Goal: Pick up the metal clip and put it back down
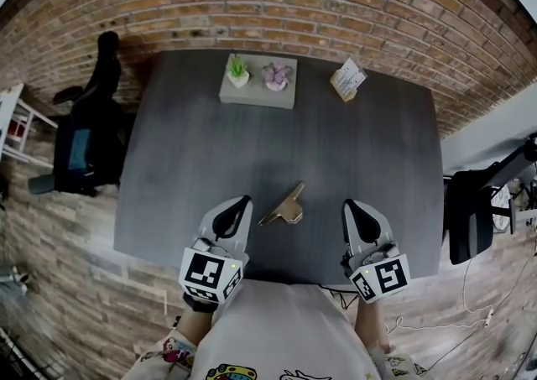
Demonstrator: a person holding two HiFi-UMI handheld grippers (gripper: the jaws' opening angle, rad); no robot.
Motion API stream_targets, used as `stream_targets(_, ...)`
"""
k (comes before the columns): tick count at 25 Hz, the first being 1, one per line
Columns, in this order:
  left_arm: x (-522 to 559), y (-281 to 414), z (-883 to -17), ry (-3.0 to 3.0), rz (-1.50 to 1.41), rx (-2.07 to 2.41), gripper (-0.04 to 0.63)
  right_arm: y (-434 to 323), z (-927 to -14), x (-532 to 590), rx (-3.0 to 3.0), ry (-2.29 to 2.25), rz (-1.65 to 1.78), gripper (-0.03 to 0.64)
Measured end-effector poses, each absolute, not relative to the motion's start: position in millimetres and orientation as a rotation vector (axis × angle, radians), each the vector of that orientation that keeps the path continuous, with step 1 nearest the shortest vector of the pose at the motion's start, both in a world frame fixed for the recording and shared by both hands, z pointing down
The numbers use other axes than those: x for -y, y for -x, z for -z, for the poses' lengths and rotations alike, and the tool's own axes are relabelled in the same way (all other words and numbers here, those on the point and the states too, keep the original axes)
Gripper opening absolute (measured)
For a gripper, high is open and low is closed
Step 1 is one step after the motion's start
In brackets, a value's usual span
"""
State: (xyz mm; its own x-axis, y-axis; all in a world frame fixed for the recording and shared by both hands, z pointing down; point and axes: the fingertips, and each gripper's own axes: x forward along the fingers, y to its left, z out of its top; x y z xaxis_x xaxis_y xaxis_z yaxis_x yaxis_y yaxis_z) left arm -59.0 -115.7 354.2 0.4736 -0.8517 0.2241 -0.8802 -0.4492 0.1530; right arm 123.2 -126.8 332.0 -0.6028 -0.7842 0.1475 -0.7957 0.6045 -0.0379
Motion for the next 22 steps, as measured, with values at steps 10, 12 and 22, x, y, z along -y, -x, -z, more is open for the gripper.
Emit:
stream_targets(10,117,56,-358,-2.475,-0.191,1.491,0.000,-128,-338,130,2.705,-1.337,-0.191,0.002)
stream_targets(12,116,56,-359,-2.473,-0.195,1.490,0.000,-128,-339,130,2.705,-1.334,-0.194,0.002)
stream_targets(22,110,53,-357,-2.481,-0.210,1.484,0.000,-129,-343,123,2.716,-1.339,-0.223,0.002)
